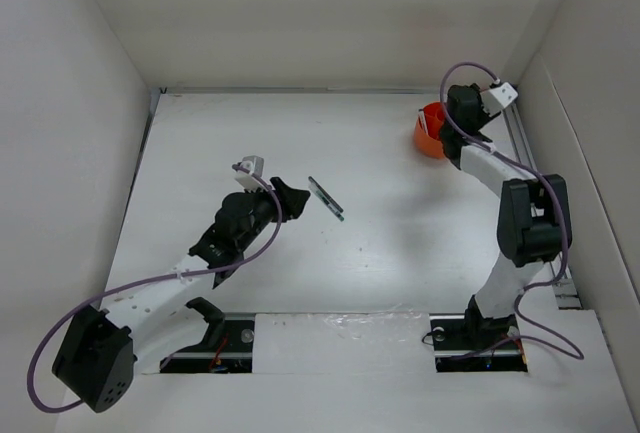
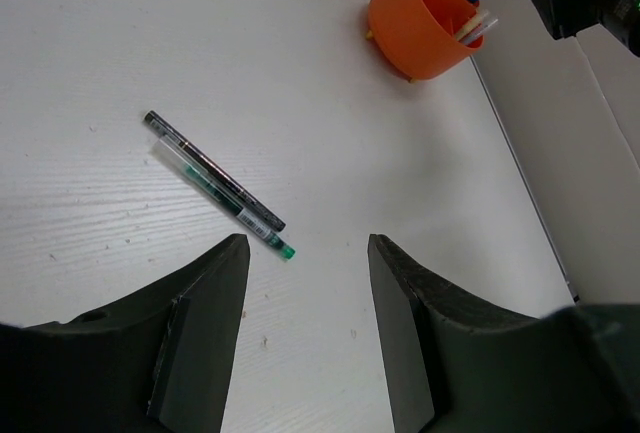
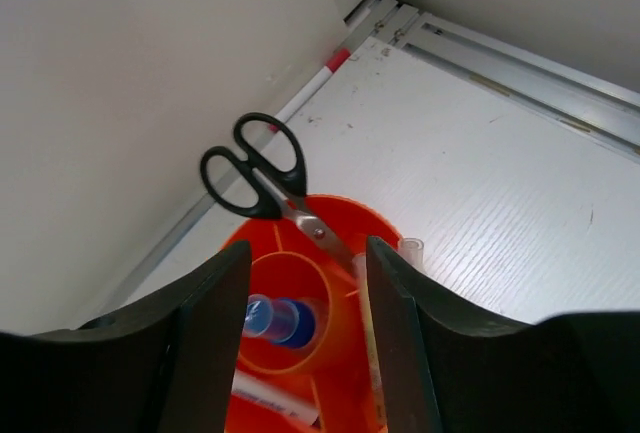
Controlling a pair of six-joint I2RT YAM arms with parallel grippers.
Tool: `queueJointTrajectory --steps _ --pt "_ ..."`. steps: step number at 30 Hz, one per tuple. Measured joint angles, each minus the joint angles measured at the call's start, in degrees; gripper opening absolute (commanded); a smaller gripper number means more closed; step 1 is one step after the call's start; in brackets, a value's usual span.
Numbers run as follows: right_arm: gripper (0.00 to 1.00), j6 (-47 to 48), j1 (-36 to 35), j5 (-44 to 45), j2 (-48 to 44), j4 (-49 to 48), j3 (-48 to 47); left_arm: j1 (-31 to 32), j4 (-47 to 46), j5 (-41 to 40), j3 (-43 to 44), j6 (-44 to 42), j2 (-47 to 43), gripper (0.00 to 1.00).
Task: Sort the stationery into containers
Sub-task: Place the pen in the storage box, then move the drawer to the center of the board.
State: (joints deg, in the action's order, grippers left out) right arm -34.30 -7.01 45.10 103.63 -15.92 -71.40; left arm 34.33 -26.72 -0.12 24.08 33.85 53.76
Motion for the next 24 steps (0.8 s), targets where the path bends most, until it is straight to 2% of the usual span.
queueJointTrajectory --steps 1,2,4,5,7,10,12,15,19,20,21,24 --pt "0.56 0.0 -0.3 -0.1 -1.2 0.3 0.3 0.0 0.1 0.0 0.0 0.0 -0.4 0.47" --pt "0.51 0.0 -0.6 -0.3 -2.8 0.7 0.7 0.0 0.3 -0.1 -0.1 0.0 -0.8 0.47" --pt "0.36 0.0 -1.2 -1.2 -6.9 1.3 1.5 0.0 0.5 -0.5 -0.1 0.0 -1.9 0.47" --pt "0.17 0.0 -1.5 -2.0 -9.1 1.4 2.1 0.0 0.5 -0.7 -0.1 0.0 -2.5 0.47" --pt "0.00 0.0 -2.9 -5.5 -13.9 1.4 3.4 0.0 0.9 -1.5 -0.1 0.0 -3.5 0.47" --pt "0.00 -0.2 -6.4 -15.2 -18.2 1.3 4.2 0.0 1.3 -2.8 -0.1 0.0 -5.3 0.47" --pt "0.00 0.5 -10.1 -23.0 -17.9 1.4 4.2 0.0 1.7 -3.5 -0.1 0.0 -6.4 0.47" --pt "0.00 2.3 -16.6 -32.9 -12.7 5.1 2.8 0.0 3.3 -4.7 -0.1 0.0 -7.9 0.47" --pt "0.00 4.8 -25.0 -40.6 -1.9 13.2 -0.9 0.0 5.0 -6.1 -0.1 0.1 -9.0 0.47" --pt "0.01 5.3 -26.6 -41.9 0.1 15.1 -1.5 0.0 5.4 -6.3 -0.1 0.1 -9.1 0.47" --pt "0.09 6.0 -28.1 -43.3 2.1 18.4 -2.4 0.0 5.9 -6.5 -0.1 0.1 -9.2 0.47" --pt "0.24 6.8 -30.8 -45.2 7.0 23.7 -5.8 0.0 6.9 -7.0 -0.1 0.1 -9.4 0.47"
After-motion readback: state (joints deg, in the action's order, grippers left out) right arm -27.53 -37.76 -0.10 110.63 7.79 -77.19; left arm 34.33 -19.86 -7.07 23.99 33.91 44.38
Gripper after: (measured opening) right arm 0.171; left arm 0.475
